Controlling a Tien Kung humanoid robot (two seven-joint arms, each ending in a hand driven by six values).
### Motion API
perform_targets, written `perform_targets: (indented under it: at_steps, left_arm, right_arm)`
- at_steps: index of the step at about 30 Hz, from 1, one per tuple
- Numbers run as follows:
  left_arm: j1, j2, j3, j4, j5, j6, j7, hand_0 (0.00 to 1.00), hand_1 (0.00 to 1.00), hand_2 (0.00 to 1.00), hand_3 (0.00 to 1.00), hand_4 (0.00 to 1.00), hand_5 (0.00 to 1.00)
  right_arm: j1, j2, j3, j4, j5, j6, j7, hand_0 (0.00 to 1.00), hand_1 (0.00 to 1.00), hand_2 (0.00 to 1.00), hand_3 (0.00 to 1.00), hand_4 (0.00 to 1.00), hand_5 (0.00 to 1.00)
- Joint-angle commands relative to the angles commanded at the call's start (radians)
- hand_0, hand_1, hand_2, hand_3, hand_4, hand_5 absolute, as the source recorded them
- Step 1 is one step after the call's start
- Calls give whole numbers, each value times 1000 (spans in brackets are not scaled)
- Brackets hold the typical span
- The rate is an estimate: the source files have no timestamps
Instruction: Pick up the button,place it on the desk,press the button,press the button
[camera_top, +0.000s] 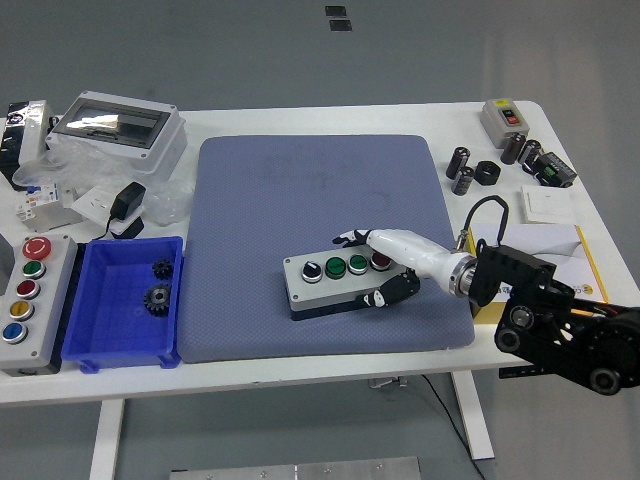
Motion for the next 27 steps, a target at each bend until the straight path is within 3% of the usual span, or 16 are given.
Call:
perform_targets:
  at_steps: [1,9,27]
  left_arm:
    - [0,0,-1,0,1,0,0,666,626,563,628,652,291]
    - [1,-1,3,1,-2,0,-2,666,625,563,627,650,287]
    - [0,-2,2,1,1,-2,-2,666,624,560,623,645,272]
  right_arm:
    - [0,-1,3,1,9,5,0,902,872,885,923,264,2]
    - [-1,-15,26,12,63,36,0,904,882,892,941,285,2]
    - [12,-33,23,18,58,53,0,919,903,907,967,332,2]
